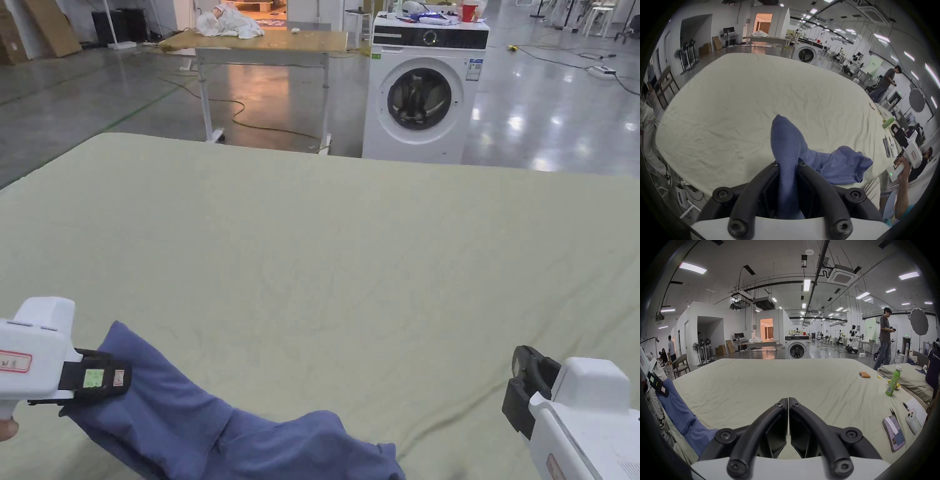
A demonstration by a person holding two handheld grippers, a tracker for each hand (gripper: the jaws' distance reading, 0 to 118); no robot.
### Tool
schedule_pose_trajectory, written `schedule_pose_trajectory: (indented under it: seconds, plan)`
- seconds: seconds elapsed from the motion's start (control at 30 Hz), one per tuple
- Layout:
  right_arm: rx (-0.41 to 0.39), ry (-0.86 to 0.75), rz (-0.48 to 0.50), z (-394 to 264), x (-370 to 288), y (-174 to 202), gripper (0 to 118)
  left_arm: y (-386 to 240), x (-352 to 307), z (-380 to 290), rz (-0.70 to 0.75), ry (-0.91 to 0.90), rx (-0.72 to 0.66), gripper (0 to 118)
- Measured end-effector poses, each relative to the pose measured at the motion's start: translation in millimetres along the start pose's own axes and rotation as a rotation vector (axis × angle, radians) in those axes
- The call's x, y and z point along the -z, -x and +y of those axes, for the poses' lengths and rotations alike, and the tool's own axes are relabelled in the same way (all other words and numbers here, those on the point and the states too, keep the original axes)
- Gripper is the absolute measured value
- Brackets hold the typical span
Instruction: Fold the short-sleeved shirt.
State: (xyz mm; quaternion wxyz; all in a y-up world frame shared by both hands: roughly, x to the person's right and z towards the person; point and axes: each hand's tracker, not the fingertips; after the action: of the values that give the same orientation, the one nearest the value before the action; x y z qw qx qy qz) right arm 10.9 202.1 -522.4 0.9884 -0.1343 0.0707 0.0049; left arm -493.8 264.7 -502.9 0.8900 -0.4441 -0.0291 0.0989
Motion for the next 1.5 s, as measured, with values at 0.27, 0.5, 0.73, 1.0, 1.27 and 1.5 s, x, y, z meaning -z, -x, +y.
schedule_pose_trajectory:
  seconds: [0.27,0.5,0.73,1.0,1.27,1.5]
  plan:
    - [-0.014,0.014,0.008,-4.3,1.6,1.8,0,-75.8,12.6,-12.3,-0.074,0.053,0.119,10]
    - [-0.013,0.029,-0.006,-8.6,-0.3,-2.5,0,-138.4,40.9,-25.3,-0.173,0.103,0.194,10]
    - [-0.009,0.044,-0.017,-12.9,-1.9,-5.3,0,-194.3,108.9,-51.0,-0.157,0.194,0.227,10]
    - [-0.006,0.053,-0.028,-14.4,-3.9,-7.9,0,-213.9,142.4,-68.3,-0.138,0.211,0.187,10]
    - [-0.014,0.059,-0.021,-14.3,-3.9,-7.3,0,-192.6,120.7,-54.0,-0.393,0.187,0.017,61]
    - [-0.009,0.045,-0.024,-11.7,-8.0,-10.9,0,-182.2,119.7,-49.7,-0.399,0.126,0.021,37]
